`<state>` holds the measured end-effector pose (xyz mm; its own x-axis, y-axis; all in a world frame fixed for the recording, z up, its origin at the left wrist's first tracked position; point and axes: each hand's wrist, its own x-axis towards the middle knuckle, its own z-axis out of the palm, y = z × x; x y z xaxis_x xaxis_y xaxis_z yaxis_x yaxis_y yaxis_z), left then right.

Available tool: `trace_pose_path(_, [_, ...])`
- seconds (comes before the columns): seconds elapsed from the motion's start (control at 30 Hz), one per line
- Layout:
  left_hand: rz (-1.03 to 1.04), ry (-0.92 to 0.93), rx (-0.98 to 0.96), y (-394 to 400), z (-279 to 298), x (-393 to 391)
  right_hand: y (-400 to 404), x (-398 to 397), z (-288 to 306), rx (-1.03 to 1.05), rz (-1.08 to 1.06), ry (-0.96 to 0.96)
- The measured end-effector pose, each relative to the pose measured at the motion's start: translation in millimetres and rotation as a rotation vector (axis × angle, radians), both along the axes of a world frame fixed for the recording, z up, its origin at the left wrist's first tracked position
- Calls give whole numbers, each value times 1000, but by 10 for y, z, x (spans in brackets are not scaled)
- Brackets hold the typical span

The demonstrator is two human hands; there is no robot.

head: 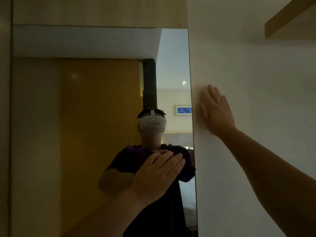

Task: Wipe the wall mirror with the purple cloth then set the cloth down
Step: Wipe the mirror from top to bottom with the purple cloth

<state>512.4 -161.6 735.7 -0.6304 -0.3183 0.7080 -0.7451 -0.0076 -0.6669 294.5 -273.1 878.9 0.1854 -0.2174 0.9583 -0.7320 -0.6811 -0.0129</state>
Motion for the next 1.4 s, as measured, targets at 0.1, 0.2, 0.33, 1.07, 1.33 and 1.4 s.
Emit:
trace_pose_path(0.1, [-88, 52, -18, 90, 72, 15, 213, 91, -24, 1, 56, -47])
trace_pose_path(0.2, [-119, 144, -70, 248, 136, 158, 455, 306, -94, -29, 139, -31])
trace_pose_path(0.33, [-121, 194, -156, 604, 199, 608, 598, 768, -316, -115, 148, 27])
trace_pose_path(1.07, [29, 219, -240, 2230, -106, 3118, 1879, 2917, -2023, 41, 17, 265])
trace_pose_path(1.33, [4, 190, -287, 1654, 285, 2999, 1416, 2763, -2035, -64, -89, 326])
trace_pose_path(1.4, [28, 199, -246, 1470, 342, 2959, 1313, 2775, -2064, -130, -101, 316])
